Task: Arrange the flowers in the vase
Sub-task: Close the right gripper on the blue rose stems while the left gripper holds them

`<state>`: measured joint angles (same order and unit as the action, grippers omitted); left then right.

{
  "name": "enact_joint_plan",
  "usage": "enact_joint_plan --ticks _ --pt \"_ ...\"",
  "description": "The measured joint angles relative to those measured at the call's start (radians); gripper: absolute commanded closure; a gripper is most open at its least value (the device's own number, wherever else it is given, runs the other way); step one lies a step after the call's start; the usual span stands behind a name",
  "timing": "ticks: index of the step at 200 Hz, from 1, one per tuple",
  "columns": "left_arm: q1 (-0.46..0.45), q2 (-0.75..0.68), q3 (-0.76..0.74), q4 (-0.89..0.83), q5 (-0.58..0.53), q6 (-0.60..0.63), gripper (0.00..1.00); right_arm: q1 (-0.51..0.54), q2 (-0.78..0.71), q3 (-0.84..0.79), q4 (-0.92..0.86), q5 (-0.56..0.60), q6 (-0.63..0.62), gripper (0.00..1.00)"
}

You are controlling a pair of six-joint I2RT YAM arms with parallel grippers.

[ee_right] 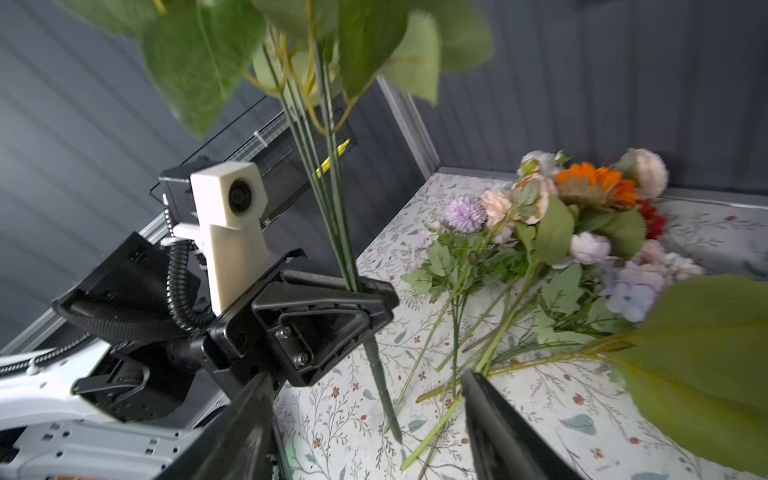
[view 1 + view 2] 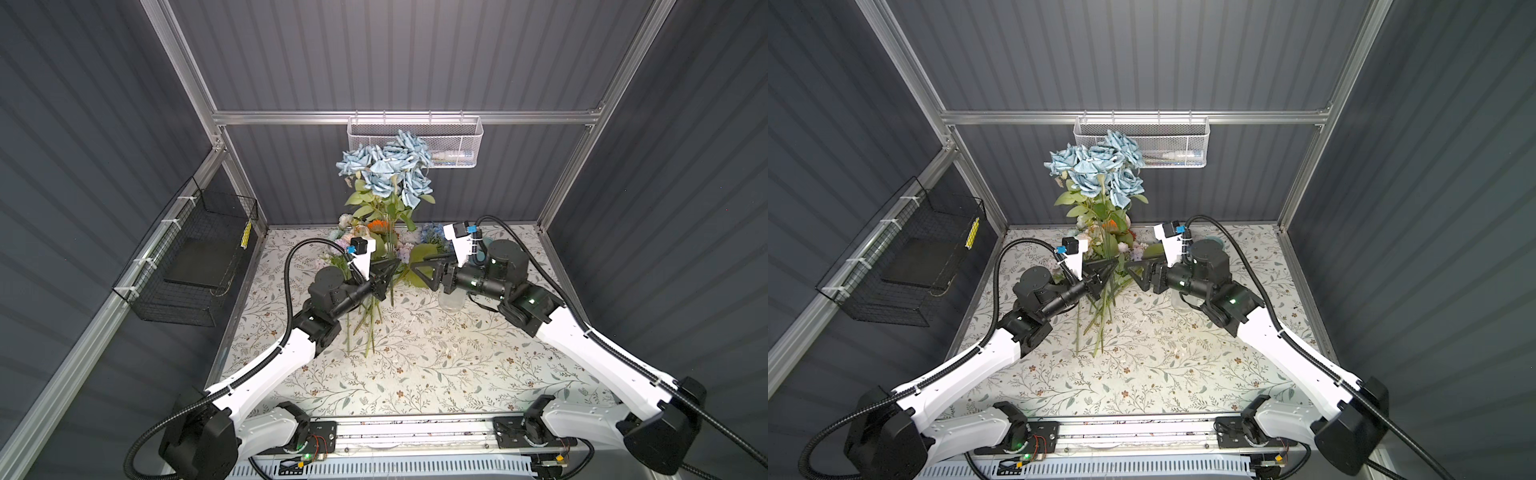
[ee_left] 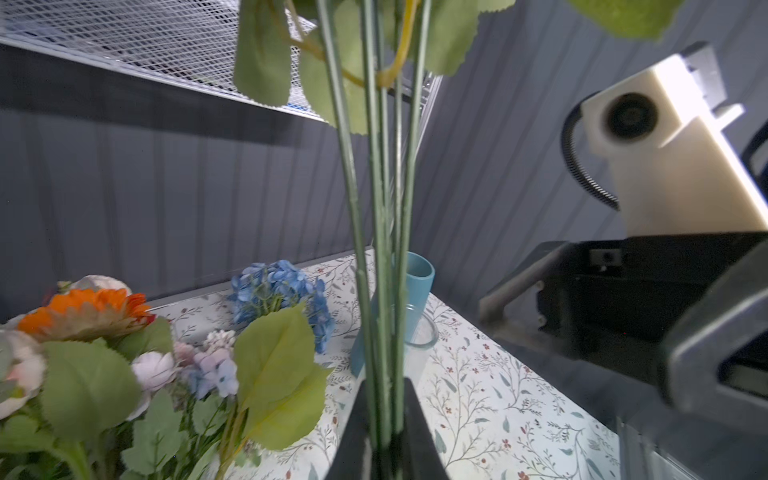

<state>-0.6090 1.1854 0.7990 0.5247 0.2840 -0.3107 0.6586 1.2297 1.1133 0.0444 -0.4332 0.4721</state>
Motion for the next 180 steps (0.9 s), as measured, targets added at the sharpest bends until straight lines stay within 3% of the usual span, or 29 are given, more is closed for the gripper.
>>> enact_joint_plan --ticks 40,66,104,143,151,177,180 --pt "-0.021 0.053 0.000 0.076 0.075 -0.026 1.00 0.027 0.049 0.006 0.080 -0.042 0.016 0.48" --pt "-0.042 0.059 -0.001 0.088 0.093 -0.034 1.00 0.027 0.064 0.010 0.106 -0.021 -0.002 0.51" --pt "-0.073 0.059 -0.002 0.098 0.114 -0.034 1.00 0.028 0.094 0.017 0.123 0.031 -0.026 0.65" --pt "-0.077 0.059 -0.009 0.089 0.109 -0.040 1.00 0.029 0.101 0.017 0.127 0.053 -0.048 0.94" --pt "-0.077 0.061 -0.009 0.084 0.106 -0.041 0.85 0.031 0.100 0.017 0.125 0.063 -0.055 1.00" --pt "-0.082 0.060 -0.012 0.089 0.103 -0.040 0.05 0.029 0.098 0.017 0.125 0.074 -0.049 1.00" --pt "-0.084 0.060 -0.012 0.089 0.101 -0.041 0.01 0.028 0.097 0.017 0.126 0.075 -0.050 1.00"
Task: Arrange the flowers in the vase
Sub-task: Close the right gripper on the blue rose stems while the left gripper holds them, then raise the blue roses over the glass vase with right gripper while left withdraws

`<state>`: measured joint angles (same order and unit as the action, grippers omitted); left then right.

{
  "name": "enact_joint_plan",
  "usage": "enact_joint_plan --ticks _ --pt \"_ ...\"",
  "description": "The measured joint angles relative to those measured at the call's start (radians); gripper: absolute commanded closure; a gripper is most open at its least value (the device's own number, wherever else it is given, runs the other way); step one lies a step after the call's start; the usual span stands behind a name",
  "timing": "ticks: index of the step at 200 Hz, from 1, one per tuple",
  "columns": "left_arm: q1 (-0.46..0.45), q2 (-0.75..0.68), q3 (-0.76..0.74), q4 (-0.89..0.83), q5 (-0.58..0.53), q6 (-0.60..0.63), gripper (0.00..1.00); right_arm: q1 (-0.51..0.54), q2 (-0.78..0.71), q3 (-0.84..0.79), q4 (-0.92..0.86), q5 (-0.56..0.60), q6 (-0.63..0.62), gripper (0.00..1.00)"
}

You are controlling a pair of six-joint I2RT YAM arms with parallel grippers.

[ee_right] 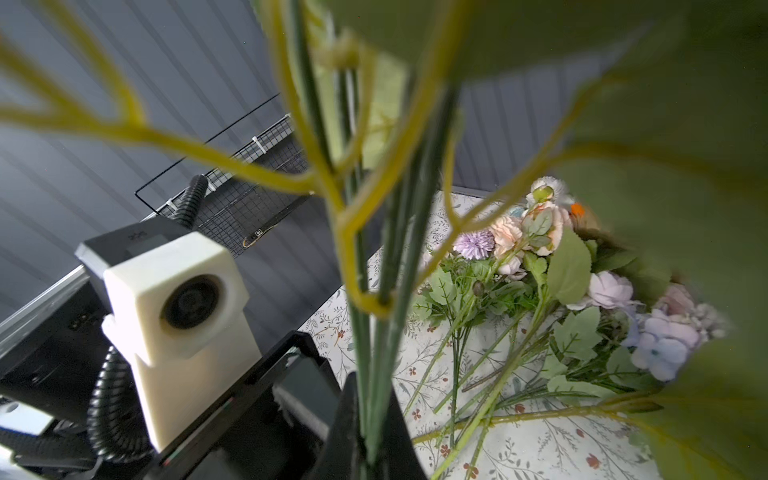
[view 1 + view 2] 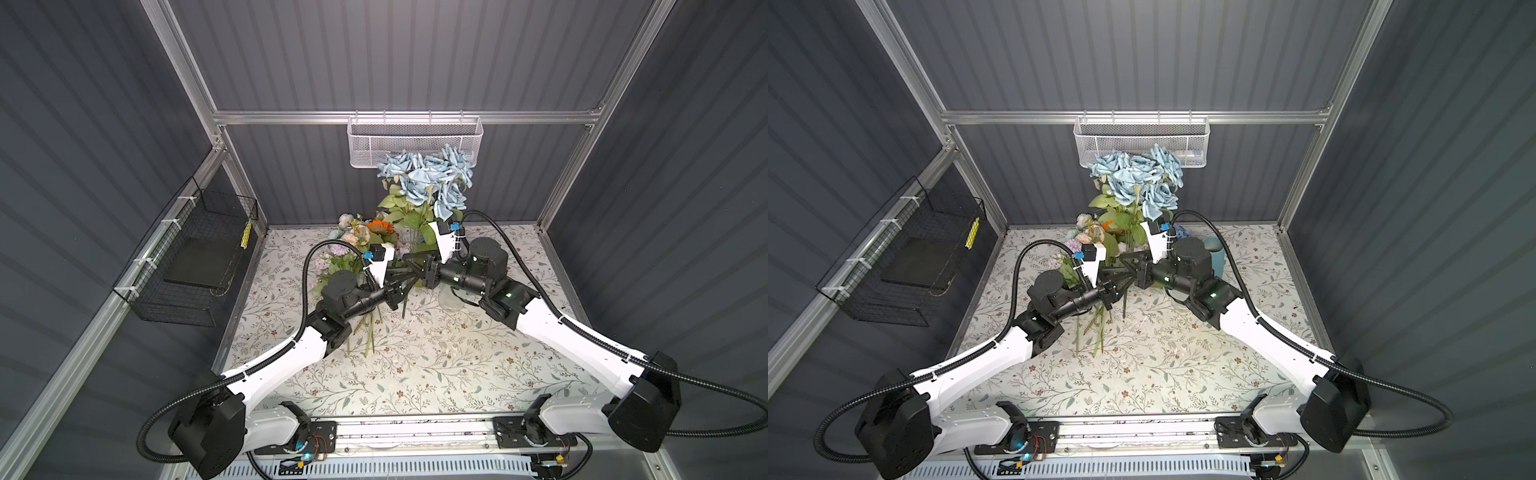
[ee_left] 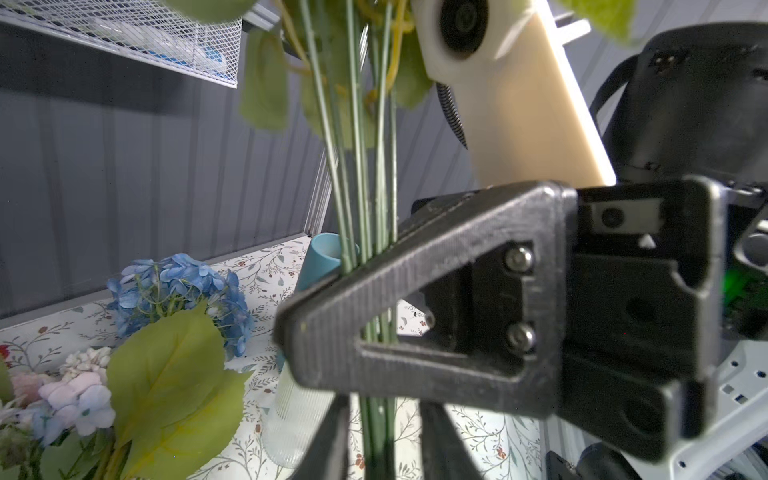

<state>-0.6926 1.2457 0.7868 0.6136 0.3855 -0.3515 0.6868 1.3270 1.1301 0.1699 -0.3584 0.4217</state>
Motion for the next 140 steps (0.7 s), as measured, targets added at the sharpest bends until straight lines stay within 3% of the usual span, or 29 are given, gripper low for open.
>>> enact_joint_plan --ticks 57,100,140 --pt "0.000 -0.040 -0.052 0.007 -0.098 -0.019 0.01 -0.020 -0.080 -0.021 -0.121 0.143 -0.096 1.00" --pt "0.025 -0.052 -0.077 -0.024 -0.229 -0.043 0.01 -0.154 -0.168 -0.004 -0.253 0.263 -0.191 1.00" --pt "0.049 -0.024 -0.111 -0.059 -0.345 -0.101 0.01 -0.228 -0.164 0.112 -0.312 0.367 -0.296 1.00"
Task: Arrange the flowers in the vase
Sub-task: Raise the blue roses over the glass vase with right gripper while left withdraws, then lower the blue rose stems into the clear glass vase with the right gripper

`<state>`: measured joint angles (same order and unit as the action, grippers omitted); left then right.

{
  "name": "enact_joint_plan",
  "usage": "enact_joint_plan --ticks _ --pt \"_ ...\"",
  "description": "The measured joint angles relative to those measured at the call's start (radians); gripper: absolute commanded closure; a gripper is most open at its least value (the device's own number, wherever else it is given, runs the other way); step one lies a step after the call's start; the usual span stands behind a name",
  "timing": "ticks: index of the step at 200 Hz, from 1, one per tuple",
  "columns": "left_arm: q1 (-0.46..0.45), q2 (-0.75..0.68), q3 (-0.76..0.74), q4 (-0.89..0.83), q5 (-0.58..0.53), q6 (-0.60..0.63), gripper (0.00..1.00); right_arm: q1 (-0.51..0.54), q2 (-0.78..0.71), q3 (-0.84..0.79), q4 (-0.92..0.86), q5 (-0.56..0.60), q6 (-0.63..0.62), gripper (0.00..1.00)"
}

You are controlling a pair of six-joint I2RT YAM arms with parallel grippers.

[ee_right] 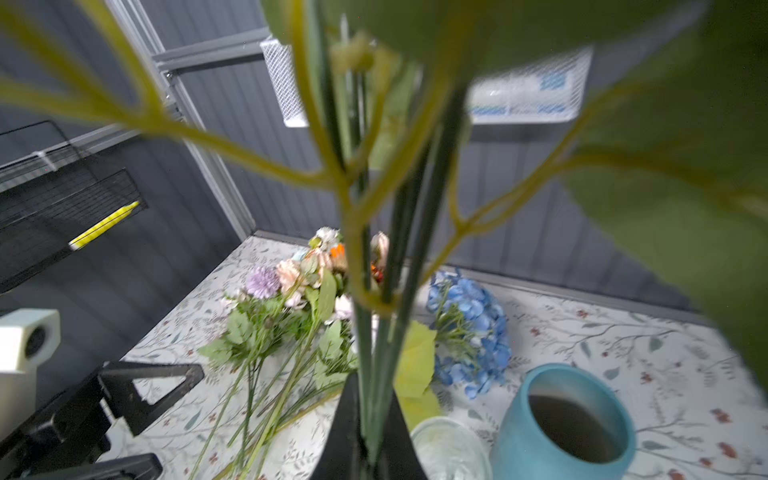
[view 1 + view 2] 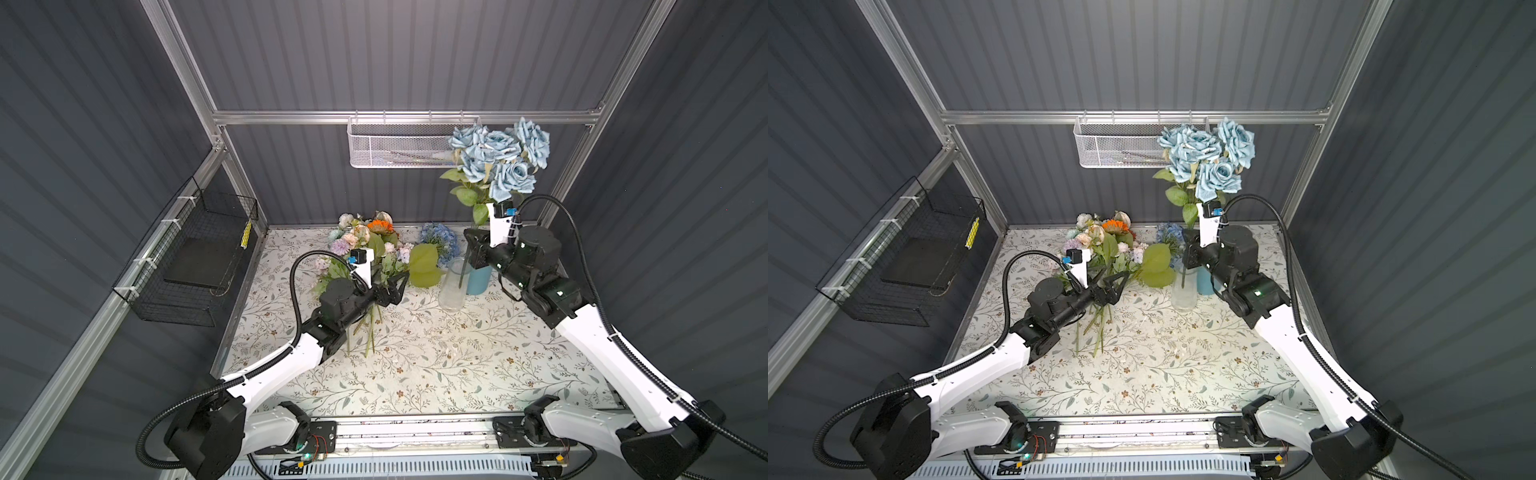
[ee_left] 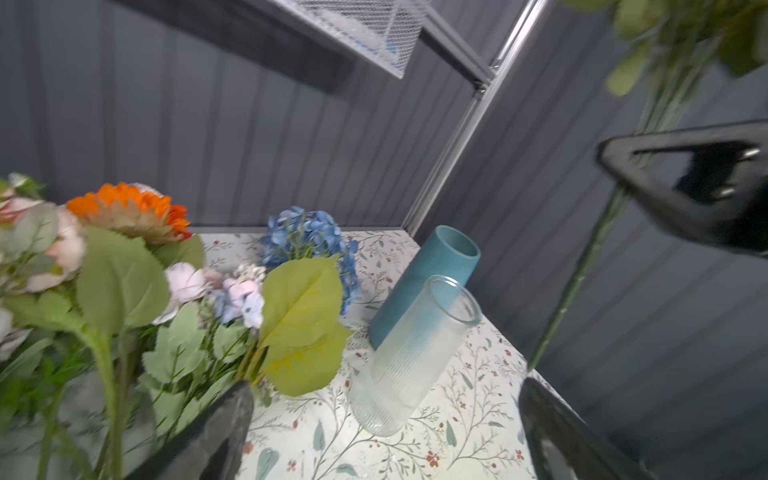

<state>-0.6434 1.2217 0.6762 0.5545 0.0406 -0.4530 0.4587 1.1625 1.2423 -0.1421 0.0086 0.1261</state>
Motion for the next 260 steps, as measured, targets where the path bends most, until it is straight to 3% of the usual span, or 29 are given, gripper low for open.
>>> enact_joint_plan --ticks 30,79,179,260 --pt "0.010 0.006 -0.015 -0.044 -0.068 -0.038 0.01 -0.002 0.034 0.083 0.021 0.050 -0.077 1.00" --pt "0.010 0.006 -0.018 -0.092 -0.107 -0.063 0.01 -0.002 0.109 0.085 0.096 0.090 -0.146 1.00" --pt "0.027 0.005 -0.023 -0.114 -0.130 -0.065 0.01 -0.002 0.215 -0.106 0.209 0.070 -0.133 1.00" --pt "0.248 -0.056 -0.023 -0.190 -0.119 -0.106 0.01 -0.003 0.221 -0.283 0.232 0.074 -0.070 1.00"
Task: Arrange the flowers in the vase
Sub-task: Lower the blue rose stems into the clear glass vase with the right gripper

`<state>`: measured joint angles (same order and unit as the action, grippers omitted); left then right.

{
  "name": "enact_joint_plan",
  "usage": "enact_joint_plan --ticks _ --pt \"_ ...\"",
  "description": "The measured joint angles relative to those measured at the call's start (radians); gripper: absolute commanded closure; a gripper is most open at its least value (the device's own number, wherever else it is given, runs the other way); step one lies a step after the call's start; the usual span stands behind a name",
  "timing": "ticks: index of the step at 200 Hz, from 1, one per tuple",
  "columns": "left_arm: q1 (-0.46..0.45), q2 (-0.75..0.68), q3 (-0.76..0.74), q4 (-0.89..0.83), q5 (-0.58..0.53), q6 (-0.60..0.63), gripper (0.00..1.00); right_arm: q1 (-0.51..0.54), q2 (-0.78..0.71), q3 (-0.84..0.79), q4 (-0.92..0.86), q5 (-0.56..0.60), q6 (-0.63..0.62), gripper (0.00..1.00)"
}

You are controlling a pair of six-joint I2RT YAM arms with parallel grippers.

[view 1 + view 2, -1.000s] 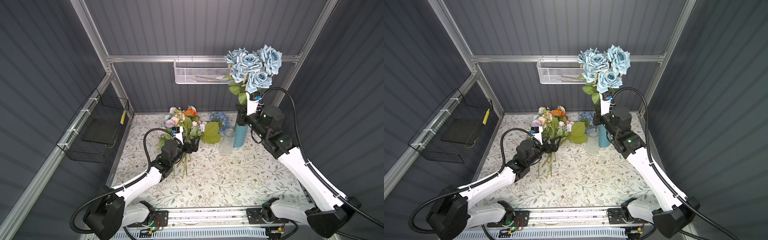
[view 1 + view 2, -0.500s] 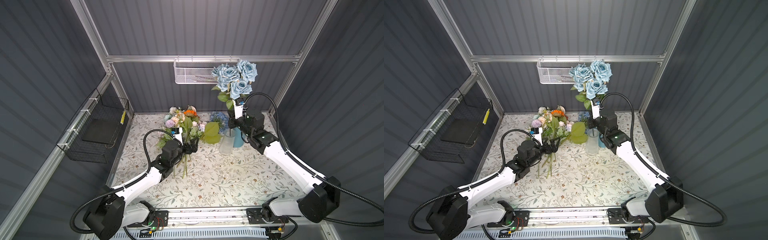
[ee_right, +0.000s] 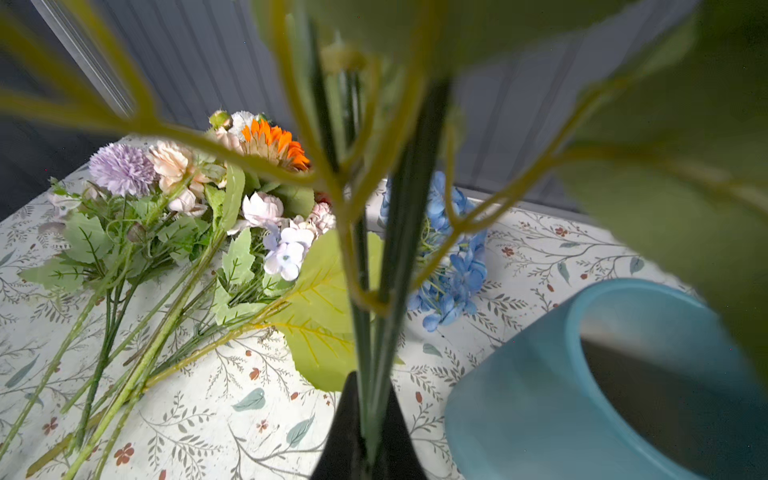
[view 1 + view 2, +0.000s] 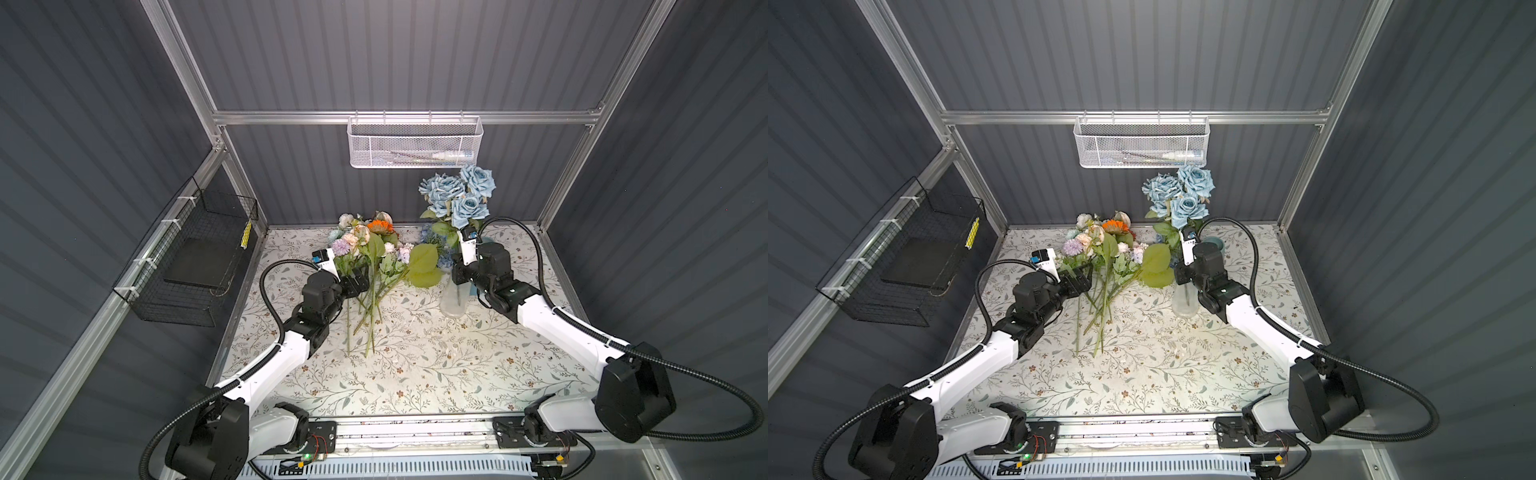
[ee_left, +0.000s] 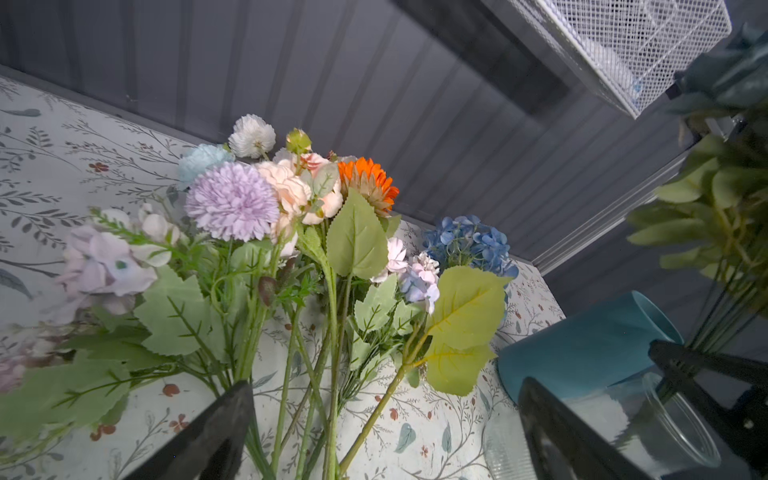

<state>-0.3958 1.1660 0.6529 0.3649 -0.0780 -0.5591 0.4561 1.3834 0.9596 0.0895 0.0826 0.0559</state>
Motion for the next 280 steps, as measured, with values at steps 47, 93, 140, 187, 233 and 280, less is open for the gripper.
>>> enact_joint_plan --ticks 47,93,140,187,233,280 --pt "0.121 -0.034 -0.053 -0.007 0.026 -0.062 0.01 0.000 0.000 -0.012 -0.003 0.000 0.011 0.86" --pt "0.156 -0.037 -0.090 -0.030 0.043 -0.119 0.01 0.000 0.000 -0.012 -0.007 0.004 0.017 0.67" --pt "0.162 -0.039 -0.092 -0.033 0.052 -0.135 0.01 0.000 -0.022 -0.014 -0.036 0.005 0.023 0.48" --pt "0.162 -0.053 -0.092 -0.062 0.052 -0.133 0.01 0.000 -0.100 -0.033 -0.120 0.005 0.043 0.33" --pt "0.167 -0.097 -0.092 -0.142 0.047 -0.108 0.01 0.000 -0.251 -0.049 -0.213 0.004 0.072 0.20" --pt "0.167 -0.106 -0.092 -0.251 0.044 -0.069 0.01 0.000 -0.461 -0.114 -0.253 -0.010 0.137 0.13"
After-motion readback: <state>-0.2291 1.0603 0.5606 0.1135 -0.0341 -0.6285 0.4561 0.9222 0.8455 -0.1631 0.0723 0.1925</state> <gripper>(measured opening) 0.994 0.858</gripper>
